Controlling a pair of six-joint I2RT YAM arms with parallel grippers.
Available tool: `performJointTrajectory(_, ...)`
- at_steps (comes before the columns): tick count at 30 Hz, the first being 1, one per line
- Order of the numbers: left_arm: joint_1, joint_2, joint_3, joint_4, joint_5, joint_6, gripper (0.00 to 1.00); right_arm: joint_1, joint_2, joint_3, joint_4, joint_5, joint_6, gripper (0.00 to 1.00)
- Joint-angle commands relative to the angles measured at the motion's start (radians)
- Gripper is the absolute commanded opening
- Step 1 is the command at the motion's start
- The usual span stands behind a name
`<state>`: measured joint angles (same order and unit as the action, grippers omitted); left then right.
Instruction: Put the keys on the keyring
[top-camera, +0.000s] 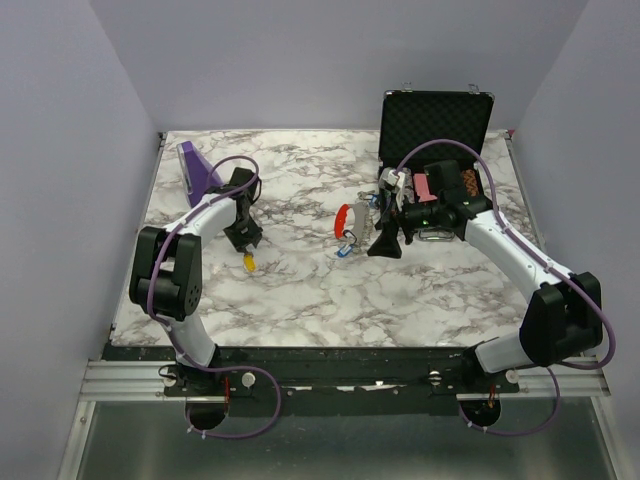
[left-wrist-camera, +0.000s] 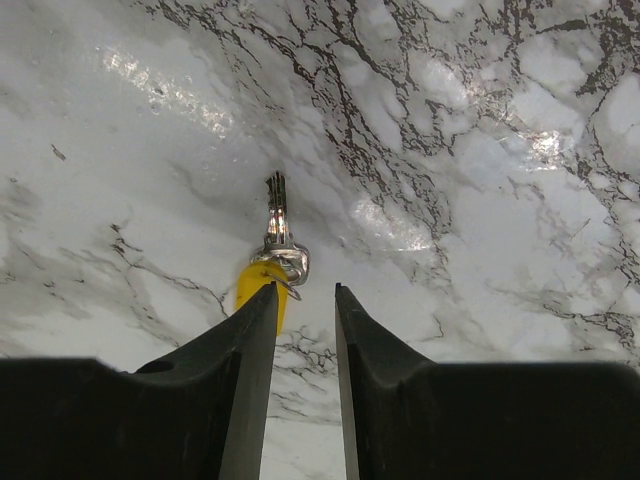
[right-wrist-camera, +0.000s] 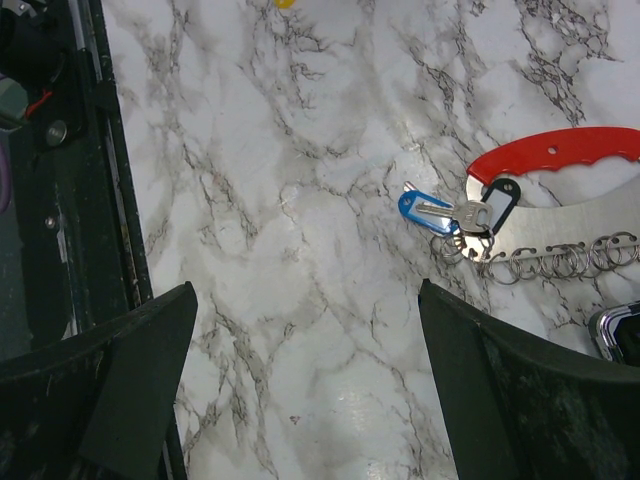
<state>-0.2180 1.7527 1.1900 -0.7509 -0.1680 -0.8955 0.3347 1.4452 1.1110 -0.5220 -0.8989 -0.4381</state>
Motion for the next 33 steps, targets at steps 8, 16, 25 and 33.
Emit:
performJointTrajectory(8,-0.006,-0.231,-0.026,-0.008,-0.071,0.090,0.39,0.096,0.053,-0.017,0.036,-0.065,0.041,1.00)
performJointTrajectory(16,0.000,-0.821,-0.310,0.197,-0.044,0.430,0.84,0.366,0.314,0.191,0.201,0.189,0.283,0.97)
performJointTrajectory(25,0.003,-1.467,-0.560,0.318,-0.089,0.602,0.99,0.481,0.779,0.679,0.172,0.305,0.516,0.72)
performJointTrajectory(33,0.005,-1.489,-0.558,0.326,-0.125,0.615,0.99,0.514,0.981,0.921,0.122,0.319,0.568,0.58)
